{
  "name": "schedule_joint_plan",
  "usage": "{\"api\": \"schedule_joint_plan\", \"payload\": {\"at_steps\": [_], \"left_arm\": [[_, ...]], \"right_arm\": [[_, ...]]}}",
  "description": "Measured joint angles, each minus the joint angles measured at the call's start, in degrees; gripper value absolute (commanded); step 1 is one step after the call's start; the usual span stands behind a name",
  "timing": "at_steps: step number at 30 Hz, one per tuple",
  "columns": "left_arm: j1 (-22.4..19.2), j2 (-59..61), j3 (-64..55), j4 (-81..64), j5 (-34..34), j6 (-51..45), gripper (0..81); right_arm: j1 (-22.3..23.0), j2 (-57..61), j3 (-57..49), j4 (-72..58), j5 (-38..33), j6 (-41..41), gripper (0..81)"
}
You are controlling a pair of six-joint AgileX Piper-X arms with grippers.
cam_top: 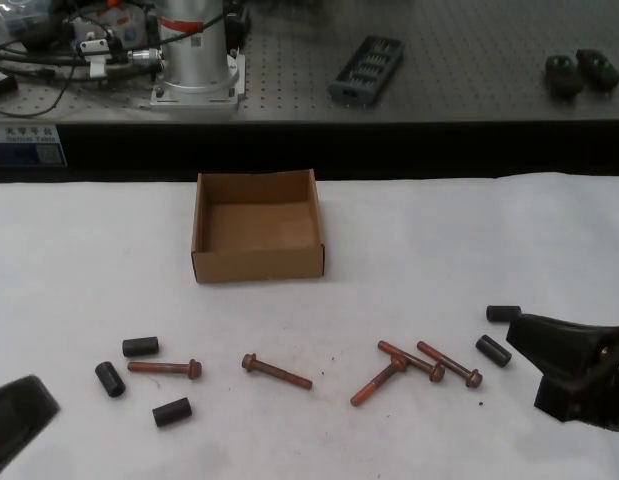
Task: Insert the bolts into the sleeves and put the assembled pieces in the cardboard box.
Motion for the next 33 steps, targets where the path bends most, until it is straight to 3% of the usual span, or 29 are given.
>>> {"api": "schedule_joint_plan", "payload": {"at_steps": [5,6,10,19,27,33], "left_arm": [[0.0,0.1,0.0,10.9,-1.6,17.5,0.6],[0.0,0.1,0.0,17.3,-4.4,24.0,0.6],[0.0,0.1,0.0,26.2,-10.0,34.8,0.6],[0.0,1.4,-3.0,28.4,-16.4,45.7,0.6],[-1.9,20.9,-19.8,27.2,-16.5,55.0,0.6],[-8.8,41.5,-30.0,29.7,-16.9,65.8,0.6]], "right_arm": [[0.0,0.0,-0.6,0.7,-1.6,-6.8,4.3],[0.0,0.0,-1.4,2.0,-1.7,-7.5,4.3],[-0.3,0.0,-6.6,9.4,-2.3,-10.2,4.3],[-0.3,0.0,-14.9,12.9,-2.5,-23.9,4.3],[-0.3,0.0,-15.0,14.1,-3.1,-26.0,4.3],[-0.3,0.1,-16.6,18.7,-2.4,-26.2,4.3]]}}
